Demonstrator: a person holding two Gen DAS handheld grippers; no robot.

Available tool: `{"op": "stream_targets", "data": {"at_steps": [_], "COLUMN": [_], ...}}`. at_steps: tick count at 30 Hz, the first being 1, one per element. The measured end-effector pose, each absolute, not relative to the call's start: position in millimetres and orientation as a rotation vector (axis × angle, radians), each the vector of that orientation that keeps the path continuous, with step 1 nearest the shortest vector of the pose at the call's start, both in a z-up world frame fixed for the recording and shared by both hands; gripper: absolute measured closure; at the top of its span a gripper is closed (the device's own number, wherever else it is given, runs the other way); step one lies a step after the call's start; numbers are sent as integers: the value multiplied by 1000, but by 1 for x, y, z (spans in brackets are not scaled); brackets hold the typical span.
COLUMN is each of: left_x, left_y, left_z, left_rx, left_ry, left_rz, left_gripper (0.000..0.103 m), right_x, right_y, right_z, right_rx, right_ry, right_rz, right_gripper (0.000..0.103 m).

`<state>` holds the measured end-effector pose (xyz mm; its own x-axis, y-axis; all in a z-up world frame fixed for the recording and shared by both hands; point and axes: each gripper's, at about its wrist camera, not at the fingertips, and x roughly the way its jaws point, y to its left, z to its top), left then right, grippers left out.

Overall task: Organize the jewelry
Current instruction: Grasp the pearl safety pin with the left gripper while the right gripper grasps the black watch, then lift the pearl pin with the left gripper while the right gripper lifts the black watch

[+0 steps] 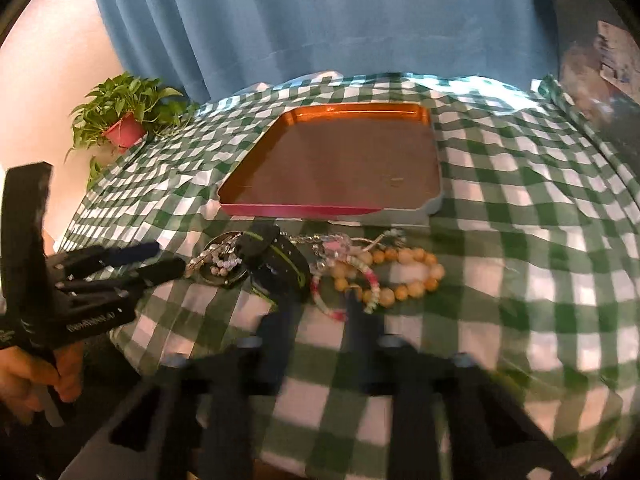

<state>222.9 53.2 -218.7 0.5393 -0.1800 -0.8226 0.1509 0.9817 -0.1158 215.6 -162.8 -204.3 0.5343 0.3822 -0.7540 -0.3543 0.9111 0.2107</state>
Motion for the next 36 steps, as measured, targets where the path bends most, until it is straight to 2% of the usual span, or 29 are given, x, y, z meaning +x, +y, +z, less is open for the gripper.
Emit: {"op": "stream_targets", "data": {"at_steps": [5,6,7,8,11,13,15,16,22,23,24,25,27,31,36], "left_x": [225,226,228,229,229,229,227,226,225,224,223,222,220,215,213], "left_y": [52,54,57,59,63,68,71,73,73,73,72,72,72,79,79], "left_z": [-228,-232,-236,-238,-238,-235,-230,-228,-221,-221,-221,-222,-221,-213,-205], "left_rx": [-15,-23,-47,-79,-101,-128,-140,-133,-119,-117,-112,-106,-100,-195,-162], "left_ry": [995,1016,1038,1049,1032,1023,1012,1007,995,997,995,995,993,979,971], "left_rz": [-206,-208,-225,-245,-238,-232,-234,-234,-247,-246,-245,-249,-251,-301,-272], "left_gripper": [67,69,84,90,92,92,92,92,92,92,92,92,92,92,92], "right_x": [225,226,229,232,239,243,241,239,247,249,252,253,258,256,247], "right_y": [-148,-146,-144,-143,-136,-128,-125,-124,-120,-121,-120,-119,-118,-128,-143], "right_z": [-210,-211,-213,-213,-215,-217,-215,-212,-204,-205,-206,-207,-209,-208,-196], "right_rx": [-16,-34,-33,-24,-57,-74,-65,-71,-54,-49,-49,-45,-46,1,21], "right_ry": [899,901,912,919,927,954,947,930,876,871,867,868,887,878,836], "right_rz": [485,471,461,468,485,504,521,515,496,492,488,496,486,465,438], "right_gripper": [89,89,88,87,85,79,58,54,51,51,58,66,89,95,95]}}
